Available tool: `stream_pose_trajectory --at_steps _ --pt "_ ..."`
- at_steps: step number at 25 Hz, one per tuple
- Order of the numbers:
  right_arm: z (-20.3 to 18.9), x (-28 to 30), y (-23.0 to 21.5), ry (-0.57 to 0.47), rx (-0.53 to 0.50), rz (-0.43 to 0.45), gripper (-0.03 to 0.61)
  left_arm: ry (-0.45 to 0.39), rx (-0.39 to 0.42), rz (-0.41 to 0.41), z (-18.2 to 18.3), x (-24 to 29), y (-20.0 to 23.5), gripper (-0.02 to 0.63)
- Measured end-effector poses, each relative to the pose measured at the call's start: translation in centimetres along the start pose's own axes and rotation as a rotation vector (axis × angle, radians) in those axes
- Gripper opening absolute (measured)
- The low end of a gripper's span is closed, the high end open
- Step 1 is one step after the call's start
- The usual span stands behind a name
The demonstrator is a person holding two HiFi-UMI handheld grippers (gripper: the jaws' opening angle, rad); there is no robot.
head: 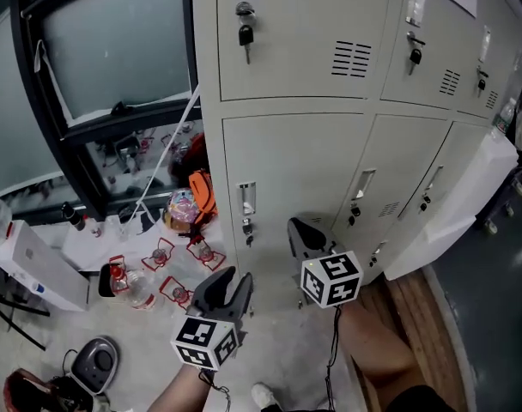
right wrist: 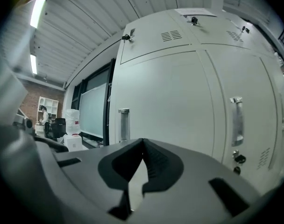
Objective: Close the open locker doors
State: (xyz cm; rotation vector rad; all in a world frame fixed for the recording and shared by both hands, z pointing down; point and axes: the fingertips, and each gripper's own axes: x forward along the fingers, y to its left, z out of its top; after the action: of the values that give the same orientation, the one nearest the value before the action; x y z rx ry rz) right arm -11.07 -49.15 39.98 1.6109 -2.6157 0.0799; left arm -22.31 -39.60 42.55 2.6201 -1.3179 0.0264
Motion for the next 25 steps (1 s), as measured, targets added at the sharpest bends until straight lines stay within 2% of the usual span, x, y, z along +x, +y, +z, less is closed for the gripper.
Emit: stream_pose_trajectory --at_steps 3,8,13,17,25 --pt "-0.2 -3.1 -0.5 -0.005 -0.022 -0.005 0.002 -0.001 0.001 0.0 -0.6 -0.1 -2.0 0.103" --pt "-0.3 -9.2 -1.2 -0.02 -0.059 0.001 0.002 -0.015 0.012 0.037 -1.2 -1.0 -6.2 0.014" --pt "0.0 -15.9 -2.2 -0.022 -0.066 0.029 0.002 -0.028 0.035 0.076 -1.4 -2.3 -12.1 0.006" --pt "-0.2 -21.4 -2.8 -0.023 -0.055 0.053 0.001 -0.024 0.092 0.13 -2.2 -3.8 -16.8 0.005" --pt "-1.7 -31.6 -3.7 -0.001 -0.062 0.123 0.0 -0.029 0.065 0.189 -4.6 -7.1 -26.4 0.005"
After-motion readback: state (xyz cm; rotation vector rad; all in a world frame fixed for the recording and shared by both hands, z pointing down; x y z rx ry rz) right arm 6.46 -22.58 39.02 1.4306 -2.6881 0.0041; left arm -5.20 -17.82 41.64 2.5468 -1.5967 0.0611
